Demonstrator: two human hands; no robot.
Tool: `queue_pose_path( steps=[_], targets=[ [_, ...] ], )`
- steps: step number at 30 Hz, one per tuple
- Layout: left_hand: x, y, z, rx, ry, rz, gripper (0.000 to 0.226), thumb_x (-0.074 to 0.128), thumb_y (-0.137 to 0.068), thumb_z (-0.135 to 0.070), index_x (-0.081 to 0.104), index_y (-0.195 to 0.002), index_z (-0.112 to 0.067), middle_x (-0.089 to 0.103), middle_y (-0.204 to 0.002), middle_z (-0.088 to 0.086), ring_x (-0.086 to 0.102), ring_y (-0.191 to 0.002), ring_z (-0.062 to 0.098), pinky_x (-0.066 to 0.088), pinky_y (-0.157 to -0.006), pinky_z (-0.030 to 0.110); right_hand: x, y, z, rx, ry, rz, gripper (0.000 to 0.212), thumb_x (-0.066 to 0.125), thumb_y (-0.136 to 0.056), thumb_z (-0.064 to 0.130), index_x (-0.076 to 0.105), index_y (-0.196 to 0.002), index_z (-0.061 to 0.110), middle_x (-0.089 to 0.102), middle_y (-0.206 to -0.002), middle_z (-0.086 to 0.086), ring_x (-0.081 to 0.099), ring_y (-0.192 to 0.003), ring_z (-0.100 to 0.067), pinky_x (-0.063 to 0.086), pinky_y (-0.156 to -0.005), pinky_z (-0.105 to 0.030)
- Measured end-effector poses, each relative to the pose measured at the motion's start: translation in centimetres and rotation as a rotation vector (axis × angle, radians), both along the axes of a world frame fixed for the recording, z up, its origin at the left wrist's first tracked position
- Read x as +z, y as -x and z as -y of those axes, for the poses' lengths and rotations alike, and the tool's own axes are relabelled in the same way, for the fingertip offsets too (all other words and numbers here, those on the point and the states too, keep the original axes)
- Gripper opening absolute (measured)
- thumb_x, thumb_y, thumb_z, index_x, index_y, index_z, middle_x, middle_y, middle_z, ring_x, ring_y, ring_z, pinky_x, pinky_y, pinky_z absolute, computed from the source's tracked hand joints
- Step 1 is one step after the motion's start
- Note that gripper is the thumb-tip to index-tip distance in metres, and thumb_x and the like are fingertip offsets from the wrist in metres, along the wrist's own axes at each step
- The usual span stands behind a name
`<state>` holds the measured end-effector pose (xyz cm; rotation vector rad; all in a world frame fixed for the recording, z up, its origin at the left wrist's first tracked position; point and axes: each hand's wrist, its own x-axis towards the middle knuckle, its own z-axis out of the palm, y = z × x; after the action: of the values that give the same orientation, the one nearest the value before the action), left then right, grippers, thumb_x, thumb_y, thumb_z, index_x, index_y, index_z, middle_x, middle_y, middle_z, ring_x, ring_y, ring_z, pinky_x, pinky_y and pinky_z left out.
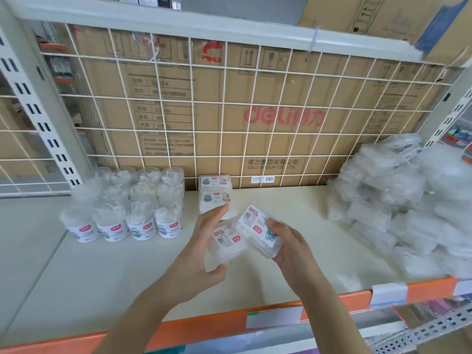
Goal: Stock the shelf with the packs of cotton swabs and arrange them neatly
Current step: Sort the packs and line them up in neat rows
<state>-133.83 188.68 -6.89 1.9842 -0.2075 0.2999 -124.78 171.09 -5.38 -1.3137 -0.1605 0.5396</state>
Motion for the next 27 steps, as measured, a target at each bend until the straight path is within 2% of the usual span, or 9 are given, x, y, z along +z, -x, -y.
queue_pose_path(
  steps=[3,6,8,11,15,19,21,24,27],
  targets=[
    [-0.2,0.6,-0.4,-0.046,0.083,-0.047,0.094,0.060,-0.076,0.007,0.016,-0.145,-0.039,0.022,-0.142,-0.032,0.031,-0.130,-0.008,0.029,-0.094,0.002,0.1,0.9,-1.3,0.126,0.012,-0.040,0.040,0.059,-0.075,0.036,0.067,-0.103,0.009,0.070,-0.094,-0.009,0.066,-0.085,-0.018,0.053,-0.072,-0.028],
    [-0.6,0.7,-1.0,-0.062,0.306,-0.068,0.089,0.067,-0.074,-0.010,0.019,-0.145,-0.035,0.032,-0.144,-0.023,0.040,-0.129,0.000,0.040,-0.098,0.017,0.0,1.6,-2.0,0.185,-0.010,-0.080,0.048,0.063,-0.073,0.038,0.062,-0.110,0.007,0.069,-0.102,-0.009,0.067,-0.092,-0.024,0.056,-0.075,-0.035],
    [-0.5,0.9,-1.1,-0.040,0.424,-0.080,0.083,0.069,-0.075,-0.014,0.025,-0.143,-0.031,0.043,-0.139,-0.021,0.044,-0.128,0.004,0.045,-0.095,0.023,0.0,1.9,-2.4,0.214,0.004,-0.062,0.055,0.062,-0.074,0.041,0.055,-0.117,0.007,0.069,-0.100,-0.007,0.066,-0.086,-0.023,0.056,-0.071,-0.033],
    [-0.6,1.0,-1.4,-0.012,0.517,-0.101,0.065,0.059,-0.081,-0.013,0.032,-0.139,-0.027,0.051,-0.131,-0.023,0.048,-0.124,0.002,0.046,-0.090,0.018,0.0,2.2,-2.8,0.303,0.030,-0.055,0.055,0.055,-0.079,0.046,0.055,-0.120,0.009,0.068,-0.093,-0.008,0.064,-0.074,-0.020,0.056,-0.067,-0.030],
    [-1.4,0.6,-1.9,0.077,0.536,-0.102,0.055,0.055,-0.090,-0.038,0.037,-0.141,-0.030,0.047,-0.141,-0.007,0.043,-0.131,0.013,0.041,-0.103,0.036,0.0,2.5,-3.3,0.411,0.056,-0.060,0.053,0.051,-0.080,0.051,0.058,-0.111,0.009,0.066,-0.083,-0.011,0.064,-0.064,-0.018,0.055,-0.065,-0.027],
    [-1.0,-0.6,-0.2,0.316,0.678,-0.076,0.020,0.051,-0.096,-0.019,0.053,-0.115,-0.024,0.063,-0.113,-0.006,0.060,-0.106,0.011,0.053,-0.079,0.026,-0.2,2.4,-3.4,0.348,0.092,-0.046,0.054,0.052,-0.078,0.049,0.058,-0.112,0.008,0.069,-0.086,-0.014,0.067,-0.068,-0.021,0.056,-0.068,-0.028],
    [-0.9,-1.0,0.2,0.423,0.674,-0.068,0.013,0.056,-0.093,-0.021,0.054,-0.106,-0.020,0.063,-0.109,0.000,0.061,-0.102,0.018,0.054,-0.078,0.030,-0.4,2.3,-3.2,0.290,0.123,0.005,0.048,0.055,-0.081,0.045,0.057,-0.116,0.012,0.072,-0.092,-0.013,0.069,-0.075,-0.024,0.056,-0.071,-0.029],
    [-0.7,-1.0,0.6,0.354,0.696,-0.120,0.036,0.059,-0.085,-0.047,0.056,-0.110,-0.021,0.065,-0.110,-0.004,0.064,-0.100,0.015,0.054,-0.076,0.027,-0.6,2.0,-3.1,0.196,0.176,0.053,0.038,0.061,-0.087,0.040,0.055,-0.118,0.020,0.072,-0.095,-0.010,0.071,-0.077,-0.028,0.056,-0.070,-0.029],
    [-0.7,-1.3,1.2,0.251,0.595,-0.184,0.036,0.064,-0.084,-0.037,0.051,-0.117,-0.029,0.063,-0.105,-0.024,0.064,-0.095,0.001,0.051,-0.073,0.018,-0.7,1.7,-3.3,0.208,0.248,0.103,0.037,0.062,-0.088,0.042,0.051,-0.118,0.023,0.073,-0.090,-0.006,0.071,-0.076,-0.027,0.057,-0.070,-0.028]
  ],
)
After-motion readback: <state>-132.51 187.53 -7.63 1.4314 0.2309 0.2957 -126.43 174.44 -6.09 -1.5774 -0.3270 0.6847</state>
